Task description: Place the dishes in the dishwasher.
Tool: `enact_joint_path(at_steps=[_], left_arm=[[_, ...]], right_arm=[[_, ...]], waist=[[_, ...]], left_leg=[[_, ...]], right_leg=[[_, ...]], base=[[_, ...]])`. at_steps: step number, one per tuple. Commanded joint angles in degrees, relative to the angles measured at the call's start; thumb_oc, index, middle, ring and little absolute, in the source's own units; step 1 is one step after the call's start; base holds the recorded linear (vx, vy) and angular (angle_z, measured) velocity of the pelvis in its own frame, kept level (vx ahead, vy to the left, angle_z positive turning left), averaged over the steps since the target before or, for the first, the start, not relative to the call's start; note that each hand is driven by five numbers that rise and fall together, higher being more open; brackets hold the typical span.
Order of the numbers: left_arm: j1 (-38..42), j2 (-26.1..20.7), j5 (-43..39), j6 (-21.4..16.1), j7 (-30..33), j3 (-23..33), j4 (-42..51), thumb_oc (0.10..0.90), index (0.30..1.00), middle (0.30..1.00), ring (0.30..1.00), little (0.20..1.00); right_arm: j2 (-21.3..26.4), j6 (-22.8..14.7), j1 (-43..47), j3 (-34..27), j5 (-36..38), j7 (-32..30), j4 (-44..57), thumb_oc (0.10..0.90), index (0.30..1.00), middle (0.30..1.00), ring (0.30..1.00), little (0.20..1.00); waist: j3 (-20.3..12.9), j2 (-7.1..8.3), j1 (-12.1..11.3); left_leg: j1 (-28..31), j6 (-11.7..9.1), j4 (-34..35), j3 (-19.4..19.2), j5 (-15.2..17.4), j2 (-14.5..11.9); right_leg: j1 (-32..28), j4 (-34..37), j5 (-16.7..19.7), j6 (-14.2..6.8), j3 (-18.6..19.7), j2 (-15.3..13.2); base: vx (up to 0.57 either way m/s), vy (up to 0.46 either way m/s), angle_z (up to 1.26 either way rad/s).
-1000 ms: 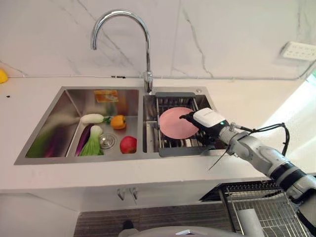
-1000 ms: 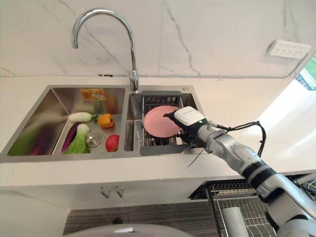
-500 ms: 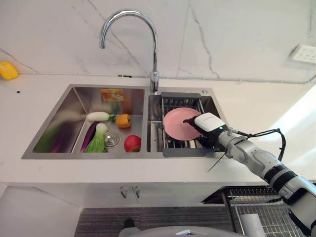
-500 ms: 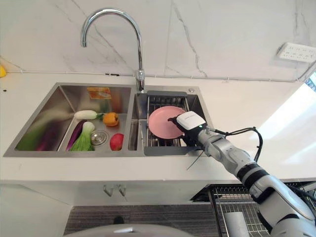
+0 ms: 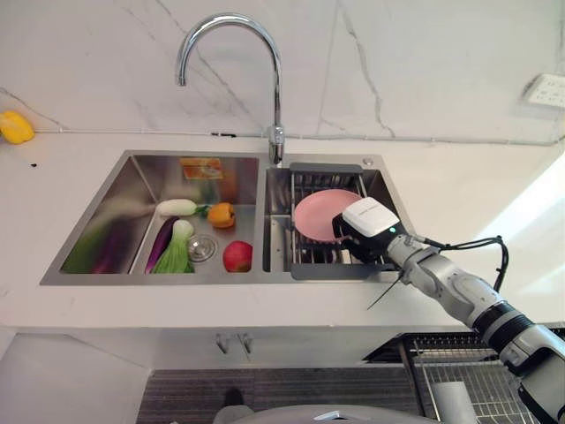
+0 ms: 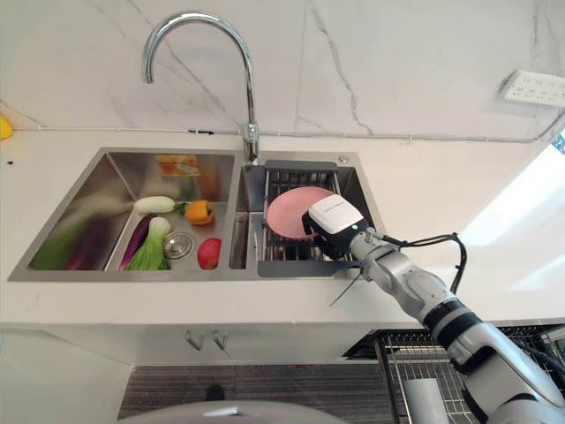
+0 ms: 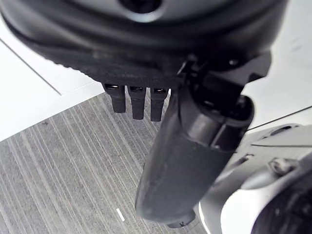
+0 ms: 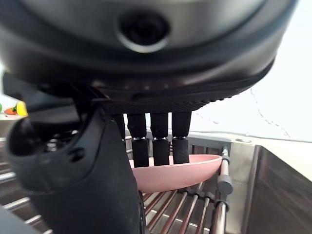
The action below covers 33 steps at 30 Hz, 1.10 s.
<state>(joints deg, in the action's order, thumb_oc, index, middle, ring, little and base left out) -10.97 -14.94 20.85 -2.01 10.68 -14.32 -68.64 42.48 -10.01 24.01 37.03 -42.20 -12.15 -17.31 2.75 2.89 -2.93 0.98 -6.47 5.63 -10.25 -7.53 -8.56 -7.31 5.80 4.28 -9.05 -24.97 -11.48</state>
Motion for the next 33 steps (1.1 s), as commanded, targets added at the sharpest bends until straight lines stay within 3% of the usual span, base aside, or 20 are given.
enact_joint_path(at_steps=[1,7,13,18,23,27,31,33], left_arm=[[6.08,-1.71,4.95,-1.08,2.27,-4.63,-0.99,0.8,0.9,0.9,0.9,0.9],[5.78,-1.44,4.23,-0.39,3.45,-3.2,-1.51,0.8,0.9,0.9,0.9,0.9],[4.95,-0.05,-2.31,0.73,4.42,2.62,-3.87,0.8,0.9,0.9,0.9,0.9],[3.67,1.3,-10.21,1.68,4.27,9.2,-5.42,0.8,0.9,0.9,0.9,0.9],[3.56,1.32,-10.79,2.17,3.68,10.34,-4.92,0.8,0.9,0.9,0.9,0.9],[3.37,1.3,-11.0,2.13,3.36,10.69,-4.18,0.8,0.9,0.9,0.9,0.9],[3.97,1.03,-9.99,1.88,2.46,10.15,-2.51,0.8,0.9,0.9,0.9,0.9],[4.01,0.91,-9.97,1.91,2.42,9.81,-2.48,0.8,0.9,0.9,0.9,0.9]], right_arm=[[0.82,-0.31,4.33,-4.65,3.5,-6.07,4.53,0.4,0.3,0.3,0.3,0.3],[0.31,-0.38,3.14,-7.25,4.59,-7.78,9.46,0.4,0.3,0.3,0.3,0.3],[0.33,0.47,0.4,-12.46,6.65,-8.56,15.14,0.4,0.3,0.3,0.3,0.3],[2.34,1.12,-5.06,-23.13,11.0,-8.41,25.71,0.4,0.3,0.3,0.3,0.3],[5.31,1.13,-9.64,-35.28,13.18,-10.12,34.58,0.4,0.3,0.3,0.3,0.3],[6.01,1.74,-12.33,-41.49,13.16,-11.52,37.6,0.4,0.3,0.3,0.3,0.3],[5.79,2.39,-20.47,-54.41,11.57,-14.36,42.53,0.4,0.3,0.3,0.3,0.3],[5.6,2.4,-21.25,-55.15,11.62,-14.22,43.03,0.4,0.3,0.3,0.3,0.3]], waist=[[1.7,-2.36,-2.03],[1.63,-2.34,-1.82],[1.58,-2.26,-1.78],[1.44,-2.05,-1.23],[1.46,-1.38,0.22],[1.23,-0.82,1.12],[1.78,-0.29,3.37],[1.7,-0.2,3.08]], left_leg=[[6.19,-0.57,-1.03,-0.88,9.68,-0.85],[6.52,-0.52,-1.01,-1.09,9.8,-0.92],[6.86,-0.51,-0.99,-1.21,9.86,-1.01],[7.39,-0.46,-1.04,-1.4,10.27,-1.09],[7.15,0.05,-1.12,-1.87,10.5,-0.65],[6.77,0.64,-0.96,-2.14,10.49,0.09],[6.59,1.75,-0.88,-2.13,11.13,1.85],[6.48,1.83,-0.91,-2.06,11.12,1.97]], right_leg=[[1.85,-0.8,-1.06,-2.92,-0.64,-2.77],[1.71,-0.8,-1.09,-2.82,-0.55,-2.81],[1.5,-0.8,-1.08,-2.68,-0.45,-2.64],[1.33,-0.81,-0.99,-2.76,-0.29,-2.46],[2.37,-1.3,0.02,-3.36,0.35,-3.03],[3.12,-1.5,0.78,-3.71,0.59,-3.84],[4.17,-3.03,1.51,-4.45,1.23,-5.68],[4.3,-3.21,1.45,-4.51,1.21,-5.83]], base=[[0.0,0.0,0.0],[0.0,0.0,0.0],[0.0,0.0,0.0],[0.0,0.0,0.0],[-0.04,0.04,-0.02],[-0.03,0.053,-0.06],[-0.03,0.101,-0.11],[-0.04,0.079,0.0]])
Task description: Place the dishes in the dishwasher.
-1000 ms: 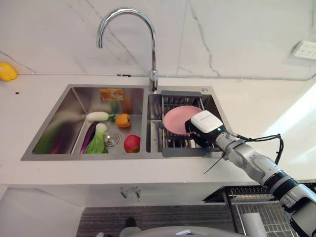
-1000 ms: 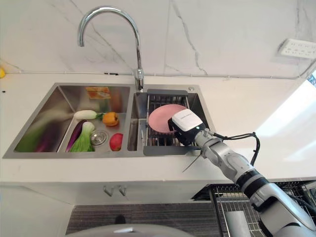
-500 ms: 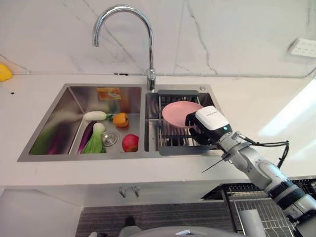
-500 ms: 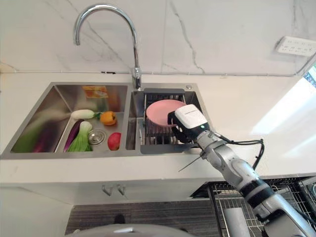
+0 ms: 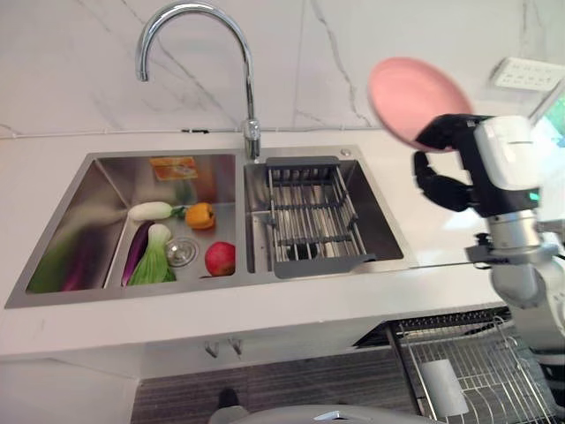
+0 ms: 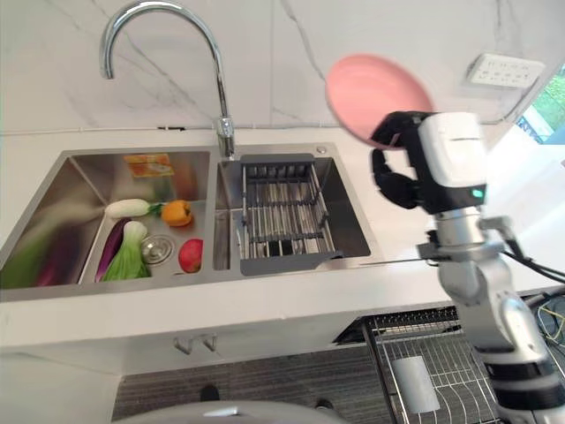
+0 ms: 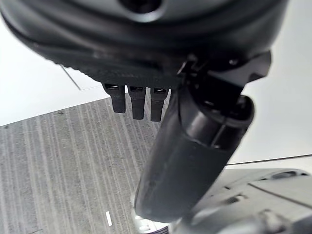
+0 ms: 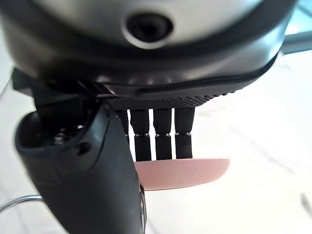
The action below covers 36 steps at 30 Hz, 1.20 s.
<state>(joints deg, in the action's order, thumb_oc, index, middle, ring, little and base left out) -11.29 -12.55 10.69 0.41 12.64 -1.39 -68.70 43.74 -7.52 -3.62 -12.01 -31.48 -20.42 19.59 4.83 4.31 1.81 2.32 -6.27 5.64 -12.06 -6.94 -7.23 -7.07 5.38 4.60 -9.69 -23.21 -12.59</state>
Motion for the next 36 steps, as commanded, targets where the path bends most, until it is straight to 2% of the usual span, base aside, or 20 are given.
enact_joint_path(at_steps=[1,3,5,6,7,8,9,10,11,12,14,15,16,19,22,24,30,36], left_arm=[[4.71,-1.22,0.35,-0.79,-0.18,-3.26,-1.74,0.8,0.9,0.9,0.9,0.9],[5.98,-1.53,0.43,-1.02,-0.42,-4.16,-1.33,0.8,0.9,0.9,0.9,0.9],[7.19,-2.24,1.0,-1.06,-0.59,-3.88,-1.53,0.8,0.9,0.9,0.9,0.9],[7.22,-2.27,1.0,-1.06,-0.59,-3.86,-1.54,0.8,0.9,0.9,0.9,0.9],[7.96,-2.89,0.37,-0.77,-0.4,-2.55,-1.4,0.8,0.9,0.9,0.9,0.9],[8.05,-3.25,-0.34,-0.55,-0.06,-1.74,-1.36,0.8,0.9,0.9,0.9,0.9],[8.0,-3.3,-0.41,-0.53,-0.05,-1.69,-1.35,0.8,0.9,0.9,0.9,0.9],[6.82,-3.32,-2.53,-0.29,-0.09,0.18,-0.74,0.8,0.9,0.9,0.9,0.9],[6.65,-3.32,-2.57,-0.29,-0.11,0.24,-0.68,0.8,0.9,0.9,0.9,0.9],[6.59,-3.3,-2.64,-0.31,-0.25,0.2,-0.59,0.8,0.9,0.9,0.9,0.9],[6.5,-3.3,-2.96,-0.63,-0.96,0.21,-0.18,0.8,0.9,0.9,0.9,0.9],[6.37,-3.35,-2.99,-0.64,-1.01,0.16,-0.15,0.8,0.9,0.9,0.9,0.9],[6.09,-2.77,-3.69,-0.98,-1.55,-0.25,0.05,0.8,0.9,0.9,0.9,0.9],[5.75,-1.96,-4.76,-1.16,-1.88,0.63,-0.57,0.8,0.9,0.9,0.9,0.9],[5.56,-0.9,-5.92,-1.59,-1.7,0.93,-1.94,0.8,0.9,0.9,0.9,0.9],[5.53,-0.81,-5.94,-1.63,-1.69,0.98,-1.98,0.8,0.9,0.9,0.9,0.9],[4.34,0.97,-5.67,-2.0,-2.77,-0.84,-2.7,0.8,0.9,0.9,0.9,0.9],[3.0,1.18,-5.32,-2.05,-3.23,-0.96,-3.57,0.8,0.9,0.9,0.9,0.9]], right_arm=[[3.55,0.19,2.99,-10.68,0.53,-7.17,6.62,0.4,0.3,0.3,0.3,0.3],[1.61,0.93,0.37,-14.76,-0.08,-9.12,6.29,0.4,0.3,0.3,0.3,0.3],[-0.31,1.91,-0.57,-15.54,-1.05,-10.58,4.12,0.4,0.3,0.3,0.3,0.3],[-0.33,1.9,-0.52,-15.52,-1.06,-10.6,4.08,0.4,0.3,0.3,0.3,0.3],[-1.54,2.66,-0.5,-13.9,-1.03,-10.71,1.82,0.4,0.3,0.3,0.3,0.3],[-1.4,2.83,-0.16,-12.64,-1.11,-10.5,0.32,0.4,0.3,0.3,0.3,0.3],[-1.32,2.78,0.1,-12.38,-1.12,-10.63,-0.02,0.4,0.3,0.3,0.3,0.3],[-1.1,3.2,0.1,-8.54,-1.44,-9.02,-4.23,0.4,0.3,0.3,0.3,0.3],[-1.03,3.15,0.23,-8.32,-1.46,-9.07,-4.43,0.4,0.3,0.3,0.3,0.3],[-1.09,3.18,0.01,-7.59,-1.65,-8.49,-5.13,0.4,0.3,0.3,0.3,0.3],[-1.37,2.95,-1.28,-6.55,-2.08,-7.16,-6.35,0.4,0.3,0.3,0.3,0.3],[-1.4,2.92,-1.42,-6.57,-2.08,-7.11,-6.32,0.4,0.3,0.3,0.3,0.3],[-1.46,3.18,-2.25,-5.39,-2.18,-6.62,-8.56,0.4,0.3,0.3,0.3,0.3],[-2.19,3.57,-2.51,-2.87,-2.72,-5.69,-10.8,0.4,0.3,0.3,0.3,0.3],[-1.44,3.18,-2.12,-0.06,-3.02,-4.8,-13.2,0.4,0.3,0.3,0.3,0.3],[-1.29,3.1,-1.93,0.13,-3.0,-4.9,-13.45,0.4,0.3,0.3,0.3,0.3],[0.03,2.67,-0.88,6.91,-3.82,-2.88,-21.95,0.4,0.3,0.3,0.3,0.3],[0.14,2.86,1.15,11.41,-3.46,-2.92,-31.3,0.4,0.3,0.3,0.3,0.3]], waist=[[0.61,-1.43,0.08],[2.66,-0.89,1.55],[3.95,0.11,1.98],[3.87,0.21,1.89],[4.55,-0.21,0.51],[4.54,-0.25,-0.61],[4.53,-0.36,-0.5],[4.07,0.0,-1.39],[4.02,0.03,-1.39],[4.02,0.08,-1.15],[3.68,0.48,-1.01],[3.58,0.59,-1.36],[2.95,0.84,-1.84],[1.72,0.47,-3.07],[0.62,-0.75,-2.74],[0.57,-0.88,-2.57],[0.22,-3.61,-3.32],[0.11,-4.75,-4.16]], left_leg=[[5.07,2.21,-0.78,-0.28,10.89,1.28],[3.88,2.66,-0.9,-1.23,11.21,1.77],[2.81,3.03,-0.72,-3.26,10.82,2.25],[2.71,3.07,-0.7,-3.37,10.75,2.35],[2.2,2.74,-0.91,-6.7,11.57,0.27],[1.5,2.68,-1.03,-9.33,11.01,-0.67],[1.59,2.57,-1.06,-9.31,11.15,-0.92],[1.16,2.83,-1.31,-14.39,9.61,-2.22],[1.26,2.82,-1.29,-14.5,9.6,-2.2],[0.89,2.98,-1.36,-14.57,9.26,-2.33],[0.34,3.21,-1.43,-14.96,8.98,-2.05],[0.48,3.15,-1.42,-15.32,9.01,-2.02],[-0.26,2.71,-1.74,-15.51,8.5,-1.96],[-0.05,1.87,-2.78,-16.68,8.08,-2.38],[-0.16,0.17,-2.93,-16.37,6.4,-4.24],[-0.18,0.08,-2.89,-16.27,6.33,-4.33],[-0.4,-1.75,-2.73,-14.83,3.92,-7.14],[-0.16,-2.39,-2.09,-13.74,2.88,-8.01]], right_leg=[[5.4,-3.4,2.03,-4.4,0.2,-5.36],[8.83,-3.99,3.86,-5.14,1.78,-6.03],[12.43,-3.89,6.95,-5.31,2.83,-7.01],[12.63,-3.9,7.02,-5.31,2.98,-7.09],[13.69,-4.45,7.04,-5.31,-3.46,-8.58],[13.13,-5.03,6.72,-5.31,-9.1,-9.89],[12.96,-5.02,6.54,-5.31,-9.28,-9.66],[10.86,-8.85,5.83,-4.74,-17.4,-11.8],[10.99,-9.2,5.63,-4.74,-17.23,-11.92],[10.38,-10.32,4.94,-4.7,-15.5,-11.66],[9.6,-12.06,1.74,-4.56,-9.73,-10.34],[9.87,-12.31,1.52,-4.54,-9.28,-10.39],[7.4,-9.4,1.02,-4.82,-6.54,-9.41],[5.38,-4.63,2.16,-5.12,-7.77,-9.07],[3.6,-1.2,1.71,-4.86,-8.02,-6.62],[3.55,-1.2,1.65,-4.84,-8.13,-6.52],[1.21,-0.78,-1.61,-3.17,-10.2,-3.81],[0.08,-0.75,-2.66,-2.24,-11.61,-2.67]], base=[[-0.13,0.117,-0.09],[-0.24,0.13,-0.08],[-0.23,0.06,-0.55],[-0.24,-0.014,-1.21],[-0.22,-0.028,-1.16],[-0.21,-0.035,-1.48],[-0.24,0.017,-1.83],[-0.14,0.015,-1.59],[-0.18,0.022,-1.23],[-0.04,-0.003,-1.17],[-0.04,0.002,-0.93],[-0.04,-0.091,-0.05],[-0.02,-0.192,-0.08],[0.02,-0.172,-0.33],[0.06,-0.179,-0.3],[0.02,-0.082,0.06],[0.02,-0.086,0.15],[0.04,-0.06,0.22]])
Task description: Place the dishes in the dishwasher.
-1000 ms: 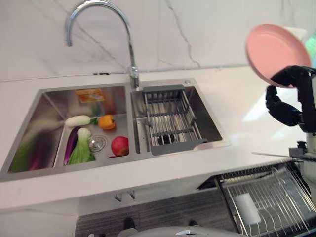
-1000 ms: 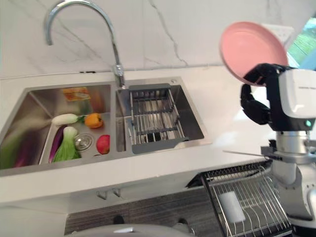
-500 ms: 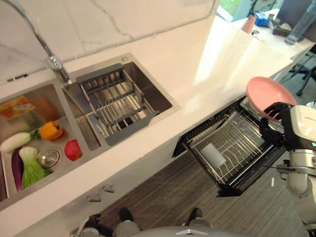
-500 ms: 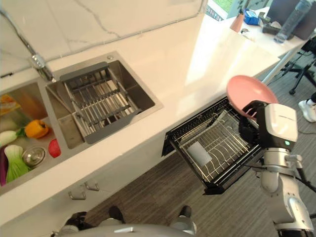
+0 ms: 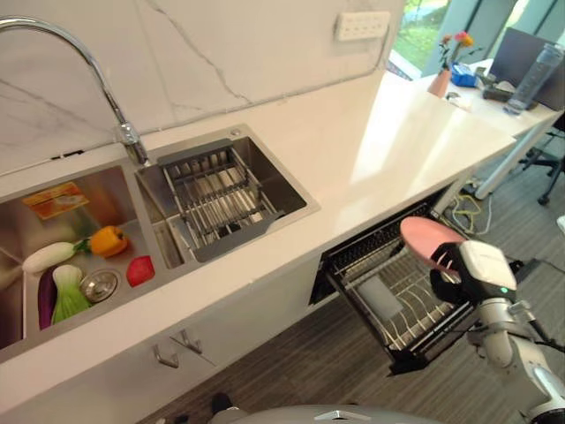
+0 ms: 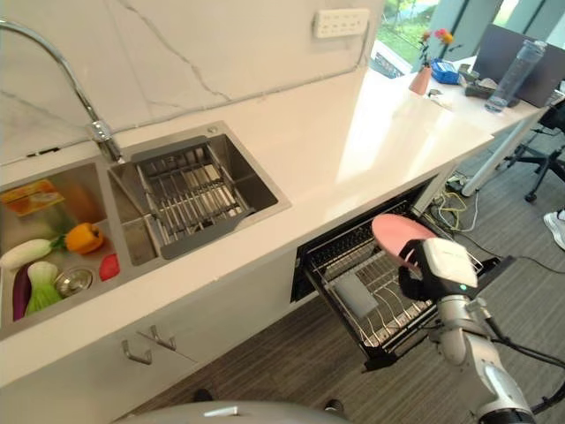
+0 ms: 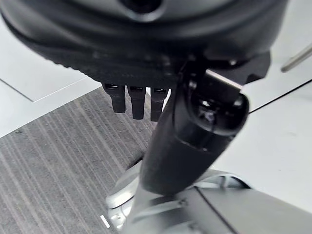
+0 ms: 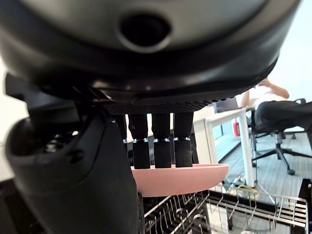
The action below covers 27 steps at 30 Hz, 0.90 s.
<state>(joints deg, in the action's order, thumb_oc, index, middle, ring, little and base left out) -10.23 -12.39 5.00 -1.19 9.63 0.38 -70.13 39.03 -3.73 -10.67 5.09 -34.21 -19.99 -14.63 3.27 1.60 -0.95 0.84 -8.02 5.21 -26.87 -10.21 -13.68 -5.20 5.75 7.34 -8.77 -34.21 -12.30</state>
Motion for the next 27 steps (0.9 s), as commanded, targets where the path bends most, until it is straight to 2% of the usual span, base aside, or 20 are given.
enact_joint_path(at_steps=[1,9,10,13,15,16,17,19,22,27], left_arm=[[1.46,0.92,0.25,-0.39,-0.19,-3.12,-2.35,0.8,0.9,0.9,0.9,0.9],[1.17,-0.66,-2.2,-0.42,0.14,-2.56,-2.22,0.8,0.9,0.9,0.9,0.9],[1.36,-1.32,-2.42,-0.63,0.08,-2.89,-1.77,0.8,0.9,0.9,0.9,0.9],[1.48,-1.58,-2.6,-0.85,0.14,-3.42,-1.45,0.8,0.9,0.9,0.9,0.9],[1.54,-1.36,-3.49,-1.12,0.2,-4.59,-0.79,0.8,0.9,0.9,0.9,0.9],[1.53,-1.24,-3.66,-1.18,0.13,-4.92,-0.62,0.8,0.9,0.9,0.9,0.9],[1.42,-0.99,-3.79,-1.28,0.05,-5.32,-0.41,0.8,0.9,0.9,0.9,0.9],[1.1,-0.48,-3.91,-1.3,-0.02,-5.81,-0.44,0.8,0.9,0.9,0.9,0.9],[0.5,-0.14,-3.76,-1.13,-0.04,-5.85,-0.93,0.8,0.9,0.9,0.9,0.9],[-0.04,0.37,-3.09,-0.8,-0.03,-5.11,-1.88,0.8,0.9,0.9,0.9,0.9]], right_arm=[[4.62,-0.55,9.26,-5.13,0.63,-3.77,-0.87,0.4,0.3,0.3,0.3,0.3],[4.73,0.83,17.83,-0.42,5.89,-4.85,-16.6,0.4,0.3,0.3,0.3,0.3],[5.16,0.81,20.83,1.58,6.91,-4.73,-20.91,0.4,0.3,0.3,0.3,0.3],[4.97,1.22,23.08,2.67,7.86,-4.89,-25.39,0.4,0.3,0.3,0.3,0.3],[4.04,1.89,26.02,2.82,10.76,-5.92,-31.38,0.4,0.3,0.3,0.3,0.3],[3.86,2.16,26.65,2.79,11.27,-6.11,-32.78,0.416,0.324,0.324,0.324,0.324],[3.63,2.5,27.03,2.55,11.65,-6.39,-34.28,0.8,0.9,0.9,0.9,0.9],[3.35,2.95,27.65,1.98,12.33,-7.15,-35.85,0.8,0.9,0.9,0.9,0.9],[3.69,3.04,27.68,1.39,12.62,-7.51,-34.83,0.8,0.9,0.9,0.9,0.9],[4.92,2.77,25.59,-1.78,11.97,-9.46,-28.17,0.8,0.9,0.9,0.9,0.9]], waist=[[1.73,-2.4,-1.99],[2.31,-3.48,-4.07],[2.85,-3.97,-4.66],[3.45,-4.67,-5.08],[4.34,-5.92,-5.78],[4.68,-6.52,-5.91],[5.09,-7.12,-5.99],[5.41,-8.13,-6.01],[5.64,-8.78,-5.94],[5.03,-8.81,-5.03]], left_leg=[[1.13,-0.76,-1.53,1.54,5.85,-1.65],[0.34,-1.23,-1.28,3.19,5.16,-1.57],[-0.36,-1.36,-1.24,3.89,4.82,-1.51],[-1.14,-1.48,-1.21,4.6,4.47,-1.4],[-2.27,-1.63,-1.16,5.38,3.85,-1.25],[-2.6,-1.68,-1.13,5.67,3.66,-1.16],[-2.91,-1.73,-1.14,5.91,3.44,-1.09],[-3.22,-1.8,-1.09,6.28,3.26,-1.06],[-3.32,-1.83,-1.05,6.64,3.09,-0.97],[-2.61,-1.78,-1.02,6.41,3.45,-1.08]], right_leg=[[-2.03,-1.11,-5.62,-2.88,-0.92,-2.68],[-2.52,-1.08,-5.74,-2.5,-2.53,-2.61],[-2.43,-1.07,-5.67,-2.53,-3.1,-2.67],[-2.2,-1.06,-5.61,-2.55,-3.57,-2.81],[-2.01,-1.0,-5.66,-2.61,-4.18,-3.02],[-1.98,-0.98,-5.72,-2.61,-4.37,-3.07],[-1.96,-0.99,-5.76,-2.6,-4.57,-3.15],[-2.06,-0.96,-5.83,-2.6,-4.95,-3.36],[-2.21,-0.94,-5.82,-2.6,-5.12,-3.56],[-2.69,-0.91,-5.94,-2.47,-5.01,-3.59]], base=[[0.04,-0.031,0.17],[0.03,-0.031,0.19],[-0.02,-0.04,0.19],[-0.03,-0.018,0.18],[-0.05,-0.007,0.31],[-0.05,0.001,0.2],[-0.05,0.012,0.23],[-0.01,0.02,0.21],[0.0,0.008,0.16],[0.0,0.004,0.02]])
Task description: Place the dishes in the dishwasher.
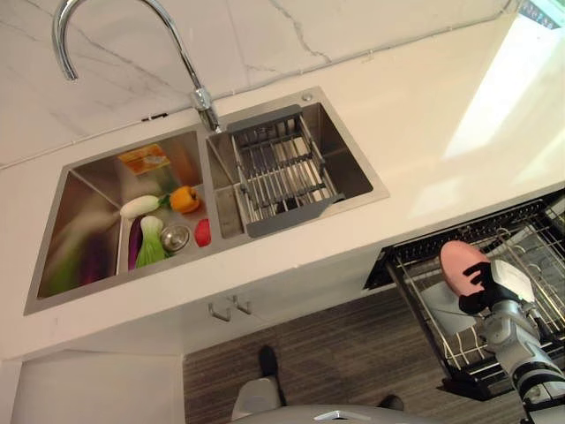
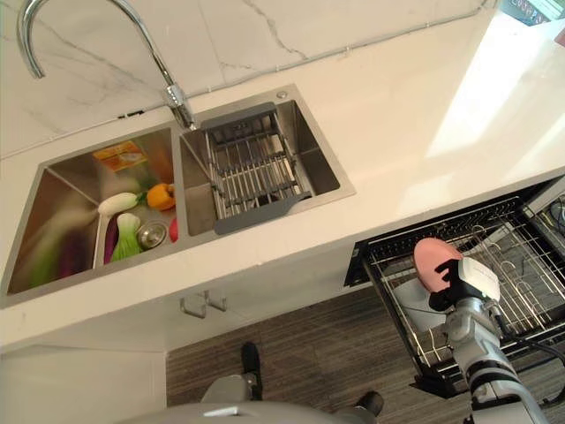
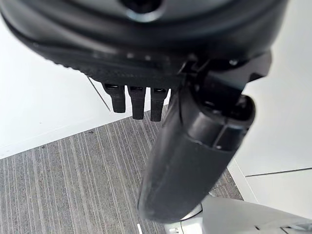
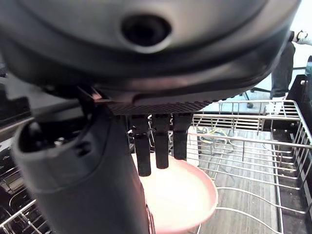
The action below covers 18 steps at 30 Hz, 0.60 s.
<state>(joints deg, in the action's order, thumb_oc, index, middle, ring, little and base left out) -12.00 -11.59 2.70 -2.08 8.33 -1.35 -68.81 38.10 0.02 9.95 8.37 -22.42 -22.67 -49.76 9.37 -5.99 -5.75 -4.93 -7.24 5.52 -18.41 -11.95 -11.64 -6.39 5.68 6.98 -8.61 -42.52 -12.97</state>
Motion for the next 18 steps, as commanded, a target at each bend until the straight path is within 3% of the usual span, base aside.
enact_joint_path(at_steps=[1,4,5,7,9,11,12,13,14,16,18], left_arm=[[1.75,-0.44,-0.76,0.09,1.27,-3.44,-3.23,0.8,0.9,0.9,0.9,0.9],[1.99,-0.6,0.79,0.43,1.02,-2.95,-3.69,0.8,0.9,0.9,0.9,0.9],[2.65,-1.06,1.37,0.74,1.16,-2.47,-3.74,0.8,0.9,0.9,0.9,0.9],[3.72,-1.56,1.14,0.88,1.7,-1.33,-3.79,0.8,0.9,0.9,0.9,0.9],[4.4,-1.5,0.34,0.88,2.37,-0.01,-3.18,0.8,0.9,0.9,0.9,0.9],[5.05,-0.91,-1.73,0.98,3.34,0.32,-2.1,0.8,0.9,0.9,0.9,0.9],[5.56,-0.73,-3.01,1.14,3.45,-0.07,-1.54,0.8,0.9,0.9,0.9,0.9],[5.79,-0.19,-3.82,1.19,3.42,-0.24,-1.14,0.8,0.9,0.9,0.9,0.9],[5.82,-0.43,-3.93,1.24,3.43,-0.37,-1.11,0.8,0.9,0.9,0.9,0.9],[6.11,0.64,-5.94,1.34,3.02,-0.81,-0.54,0.8,0.9,0.9,0.9,0.9],[5.81,1.12,-9.06,1.83,1.85,-0.74,-1.51,0.8,0.9,0.9,0.9,0.9]], right_arm=[[5.85,-0.86,4.66,-5.29,0.12,-6.73,7.27,0.8,0.9,0.9,0.9,0.9],[6.97,-1.25,1.0,-11.71,0.43,-9.33,16.66,0.8,0.9,0.9,0.9,0.9],[7.77,-1.15,-1.95,-17.53,0.73,-11.89,22.57,0.8,0.9,0.9,0.9,0.9],[7.97,-0.84,-6.07,-23.52,0.04,-14.8,26.3,0.8,0.9,0.9,0.9,0.9],[7.08,-0.14,-9.38,-29.01,1.18,-17.16,26.21,0.8,0.9,0.9,0.9,0.9],[3.32,-0.4,-11.79,-34.5,7.84,-19.69,22.91,0.8,0.9,0.9,0.9,0.9],[0.91,-1.28,-12.74,-36.39,12.41,-20.9,19.77,0.544,0.516,0.516,0.516,0.516],[-1.7,-1.7,-12.85,-37.25,15.85,-21.77,17.28,0.4,0.3,0.3,0.3,0.3],[-1.78,-2.03,-12.89,-37.22,16.24,-21.91,16.98,0.4,0.3,0.3,0.3,0.3],[-8.09,-3.51,-14.7,-38.24,24.57,-23.1,6.83,0.4,0.3,0.3,0.3,0.3],[-10.43,-5.25,-12.85,-35.78,29.85,-22.6,0.73,0.4,0.3,0.3,0.3,0.3]], waist=[[-1.07,-1.22,-0.29],[-1.45,-0.43,1.0],[-1.79,0.21,2.01],[-2.12,0.92,2.91],[-2.46,1.5,4.12],[-2.83,2.06,5.32],[-3.1,2.45,5.33],[-3.3,2.48,5.58],[-3.34,2.67,5.4],[-3.7,3.14,5.73],[-3.85,3.48,5.5]], left_leg=[[3.18,-2.56,-1.33,-2.04,5.2,-3.12],[4.03,-2.46,-1.35,-2.66,5.66,-3.3],[4.5,-2.41,-1.36,-3.18,5.97,-3.51],[5.09,-2.34,-1.37,-3.64,6.35,-3.66],[5.64,-2.26,-1.35,-4.25,6.71,-3.81],[6.17,-2.13,-1.35,-4.94,7.18,-3.87],[6.32,-2.04,-1.35,-5.27,7.42,-3.89],[6.42,-1.97,-1.33,-5.37,7.51,-3.9],[6.39,-1.97,-1.35,-5.42,7.53,-3.91],[6.69,-1.89,-1.32,-5.49,7.79,-4.06],[6.98,-2.11,-1.31,-5.38,7.88,-4.3]], right_leg=[[-1.53,-0.84,-5.58,-2.64,3.28,-2.92],[-1.52,-0.87,-5.52,-2.66,3.9,-2.7],[-1.24,-0.92,-5.46,-2.64,4.48,-2.64],[-1.03,-0.97,-5.47,-2.57,5.14,-2.49],[-0.76,-1.0,-5.44,-2.51,5.91,-2.26],[-0.11,-1.02,-5.21,-2.6,6.97,-2.07],[0.32,-1.03,-5.06,-2.66,7.55,-2.06],[0.54,-1.05,-4.99,-2.66,7.81,-1.95],[0.6,-1.04,-4.98,-2.66,7.87,-1.95],[0.95,-1.13,-4.98,-2.5,8.24,-1.62],[0.84,-1.14,-5.23,-2.24,8.48,-1.31]], base=[[0.03,-0.003,0.0],[0.03,-0.006,-0.02],[0.03,-0.008,-0.03],[0.04,-0.014,-0.06],[0.03,-0.009,-0.18],[0.03,0.01,-0.26],[0.03,0.005,-0.31],[0.02,-0.004,-0.38],[0.02,-0.006,-0.39],[0.04,-0.011,-0.27],[0.02,-0.032,-0.2]])
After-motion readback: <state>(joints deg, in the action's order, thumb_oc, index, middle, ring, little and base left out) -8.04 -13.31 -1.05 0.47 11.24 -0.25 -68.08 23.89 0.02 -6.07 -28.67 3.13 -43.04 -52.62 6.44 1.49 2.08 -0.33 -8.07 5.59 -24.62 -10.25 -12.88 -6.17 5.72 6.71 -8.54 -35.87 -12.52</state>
